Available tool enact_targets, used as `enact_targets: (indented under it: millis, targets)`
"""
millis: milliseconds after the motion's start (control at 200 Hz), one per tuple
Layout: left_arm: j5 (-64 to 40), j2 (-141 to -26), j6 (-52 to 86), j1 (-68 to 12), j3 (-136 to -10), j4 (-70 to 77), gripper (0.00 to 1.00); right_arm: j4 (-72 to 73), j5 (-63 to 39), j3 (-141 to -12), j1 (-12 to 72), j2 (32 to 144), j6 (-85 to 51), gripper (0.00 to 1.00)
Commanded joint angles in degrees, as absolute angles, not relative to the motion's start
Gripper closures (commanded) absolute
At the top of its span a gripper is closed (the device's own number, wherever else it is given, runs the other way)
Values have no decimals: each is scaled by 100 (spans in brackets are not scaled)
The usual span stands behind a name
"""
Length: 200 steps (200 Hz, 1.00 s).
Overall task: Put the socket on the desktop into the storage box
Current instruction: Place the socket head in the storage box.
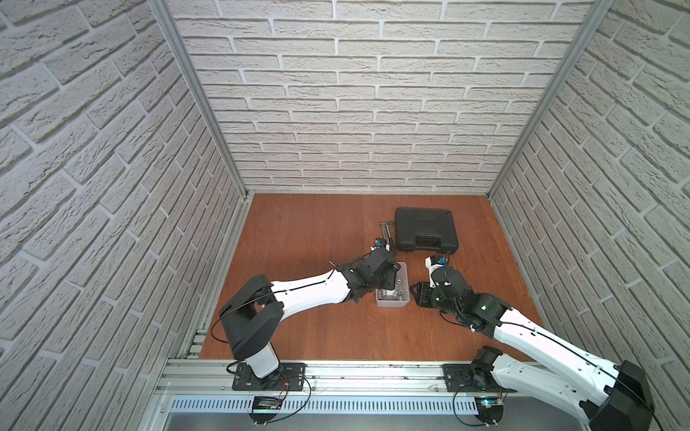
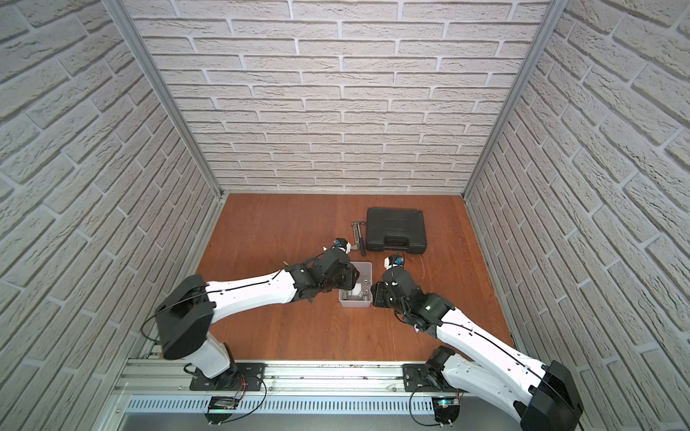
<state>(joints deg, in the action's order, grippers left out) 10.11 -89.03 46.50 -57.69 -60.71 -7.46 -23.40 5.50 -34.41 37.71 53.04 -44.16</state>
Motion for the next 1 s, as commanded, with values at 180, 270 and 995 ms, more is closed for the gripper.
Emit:
enact_targets:
  millis: [180,270,995]
  targets:
    - [2518,-6463,4381,-5775,-4798,-1265,51,-1838,299,-3710,3953,5464,-4323,68]
    - [2820,-5778,4555,-5673,-4395,-1864,50,-1761,290,-3812,4123,5530,-4246,68]
    - [1075,-5349,5682,-3277,-2968,-3182,47,-1315,501,-4919,5106,7173,-3954,68]
